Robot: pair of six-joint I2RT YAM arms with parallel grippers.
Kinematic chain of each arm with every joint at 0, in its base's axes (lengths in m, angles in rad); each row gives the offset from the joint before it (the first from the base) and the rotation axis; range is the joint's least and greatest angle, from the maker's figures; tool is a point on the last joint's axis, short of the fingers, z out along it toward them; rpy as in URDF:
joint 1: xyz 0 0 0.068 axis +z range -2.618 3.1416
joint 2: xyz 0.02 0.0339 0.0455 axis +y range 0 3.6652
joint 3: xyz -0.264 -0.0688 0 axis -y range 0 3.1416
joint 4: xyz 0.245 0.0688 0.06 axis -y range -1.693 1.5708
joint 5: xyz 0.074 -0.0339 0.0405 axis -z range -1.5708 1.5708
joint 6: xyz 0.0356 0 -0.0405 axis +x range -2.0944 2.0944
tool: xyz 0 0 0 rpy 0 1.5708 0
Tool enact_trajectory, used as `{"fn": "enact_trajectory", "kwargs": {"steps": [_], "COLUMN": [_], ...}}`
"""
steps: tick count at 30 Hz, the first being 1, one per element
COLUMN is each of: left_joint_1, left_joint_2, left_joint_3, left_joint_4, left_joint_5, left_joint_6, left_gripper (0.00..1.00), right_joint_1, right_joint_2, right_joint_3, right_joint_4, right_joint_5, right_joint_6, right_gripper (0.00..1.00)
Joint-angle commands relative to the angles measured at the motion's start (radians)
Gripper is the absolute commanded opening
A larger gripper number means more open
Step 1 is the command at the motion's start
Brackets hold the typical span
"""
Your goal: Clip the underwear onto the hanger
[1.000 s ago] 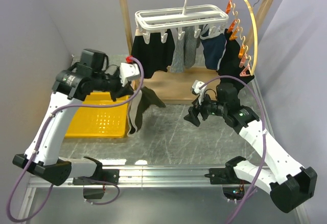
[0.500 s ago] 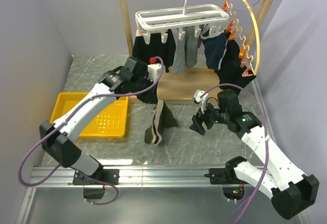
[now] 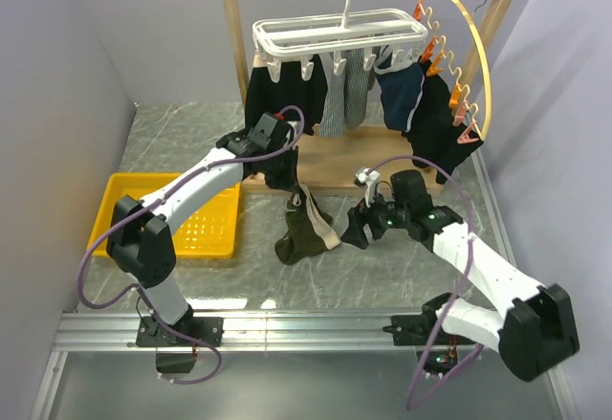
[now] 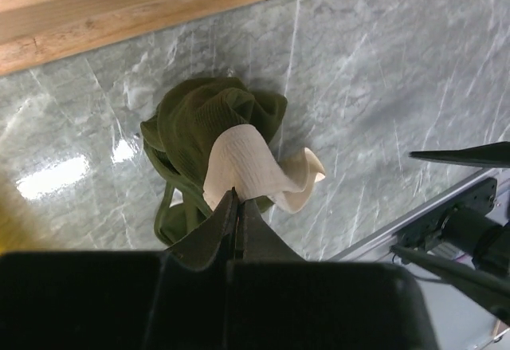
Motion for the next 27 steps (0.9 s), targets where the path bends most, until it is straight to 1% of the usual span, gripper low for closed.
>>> {"fn": "enact_trajectory", "kwargs": {"steps": [1,3,7,10,13,17,19,21,22,27], "left_joint_1": [0.022,0.034,0.054,0.059,0.062,0.065,0.066,0.065,0.066,0.068], "left_joint_2": [0.019,0.025,0.027,0.025,0.027,0.033,0.036,0.042,0.05,0.077], "left_joint_3": [0.037,0.034,0.022,0.011,0.007,0.003,0.003,0.002,0.002,-0.003], "left_joint_4": [0.04,0.043,0.054,0.063,0.073,0.083,0.083,0.083,0.086,0.077], "left_joint_5": [0.012,0.023,0.051,0.064,0.081,0.107,0.117,0.133,0.138,0.166], "left_joint_6": [-0.058,-0.061,-0.063,-0.06,-0.055,-0.047,-0.046,-0.044,-0.043,-0.037], "left_gripper": [0.0,0.0,0.0,0.0,0.0,0.0,0.0,0.0,0.0,0.0], "right_joint_1": [-0.002,-0.004,-0.002,-0.002,-0.002,-0.002,-0.002,-0.002,-0.004,-0.007], "right_joint_2": [0.074,0.126,0.189,0.249,0.319,0.439,0.468,0.497,0.505,0.517], "right_joint_3": [-0.003,0.001,-0.033,-0.046,-0.036,-0.005,0.004,0.004,0.007,0.01], "right_joint_4": [0.152,0.153,0.233,0.263,0.279,0.311,0.339,0.365,0.371,0.417], "right_joint_5": [-0.039,-0.065,-0.137,-0.141,-0.157,-0.171,-0.177,-0.175,-0.172,-0.168], "right_joint_6": [0.117,0.157,0.253,0.324,0.347,0.384,0.407,0.425,0.433,0.453], "right_gripper": [0.84,0.84,0.84,0.82,0.8,0.72,0.7,0.65,0.59,0.46]}}
